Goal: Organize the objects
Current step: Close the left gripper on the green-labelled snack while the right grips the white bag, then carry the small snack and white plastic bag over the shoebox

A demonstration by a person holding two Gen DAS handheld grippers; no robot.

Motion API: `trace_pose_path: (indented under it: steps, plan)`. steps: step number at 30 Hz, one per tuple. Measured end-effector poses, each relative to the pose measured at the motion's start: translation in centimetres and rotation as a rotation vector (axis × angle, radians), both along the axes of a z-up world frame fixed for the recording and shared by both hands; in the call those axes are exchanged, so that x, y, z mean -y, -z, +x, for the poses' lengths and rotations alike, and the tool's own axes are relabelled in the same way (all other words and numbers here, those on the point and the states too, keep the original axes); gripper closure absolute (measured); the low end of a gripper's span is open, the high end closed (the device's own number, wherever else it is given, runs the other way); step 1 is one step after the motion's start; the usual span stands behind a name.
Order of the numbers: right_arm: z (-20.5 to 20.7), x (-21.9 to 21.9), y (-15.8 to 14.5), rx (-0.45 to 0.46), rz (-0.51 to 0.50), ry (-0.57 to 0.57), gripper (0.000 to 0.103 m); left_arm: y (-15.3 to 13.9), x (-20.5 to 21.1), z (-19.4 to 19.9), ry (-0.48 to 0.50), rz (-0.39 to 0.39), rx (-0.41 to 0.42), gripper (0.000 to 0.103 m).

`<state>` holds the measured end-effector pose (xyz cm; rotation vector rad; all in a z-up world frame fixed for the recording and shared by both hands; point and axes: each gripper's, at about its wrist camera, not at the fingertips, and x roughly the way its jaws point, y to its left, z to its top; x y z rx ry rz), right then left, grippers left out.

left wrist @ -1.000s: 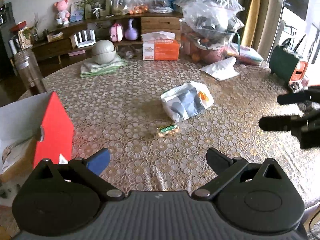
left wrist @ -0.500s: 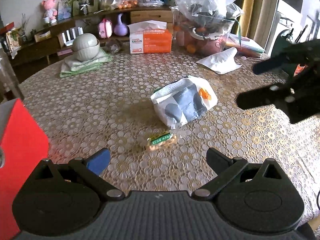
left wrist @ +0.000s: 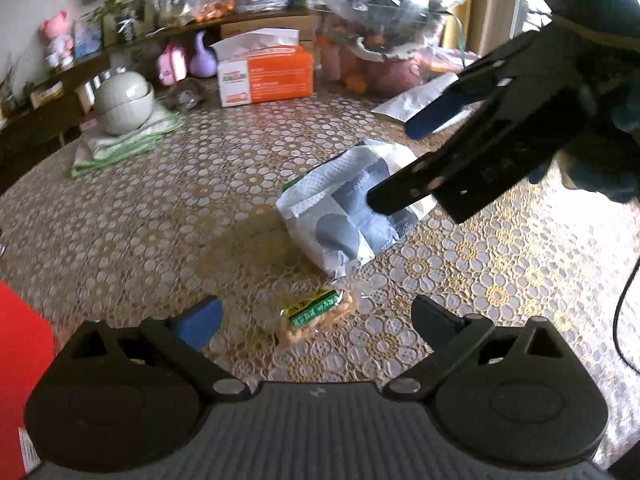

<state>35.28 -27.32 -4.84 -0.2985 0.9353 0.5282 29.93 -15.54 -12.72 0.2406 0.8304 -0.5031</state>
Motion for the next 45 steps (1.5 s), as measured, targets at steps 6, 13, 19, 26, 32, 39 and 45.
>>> trace_pose_path:
  steps: [6,13,19,26,32,39,45]
  plan:
    - [0.9,-0.4,1.5,-0.022,0.015,0.002,0.018,1.2,0.0,1.4,0.025,0.040,-0.027,0.028]
    - [1.3,-0.7,2.3,-0.027,0.035,0.013,0.020,1.8,0.0,1.5,0.075,0.023,-0.040,0.033]
    - [0.9,-0.7,2.4,-0.023,0.047,0.024,0.022,1.5,0.4,1.3,0.093,0.015,-0.033,0.060]
    - [-0.9,-0.4,2.3,-0.018,0.063,0.075,0.058,1.3,0.5,0.4,0.077,0.043,-0.014,0.080]
    - [-3.7,-0.3,1.9,-0.002,0.083,0.162,0.071,1.0,-0.1,-0.2,0.021,0.023,-0.033,0.083]
    - [-7.5,0.0,1.2,-0.015,0.131,0.313,0.073,0.9,-1.1,-1.5,-0.071,-0.038,-0.086,0.083]
    - [-10.9,-0.1,0.2,-0.031,0.176,0.401,0.073,0.7,-1.9,-3.4,-0.123,-0.074,-0.118,0.083]
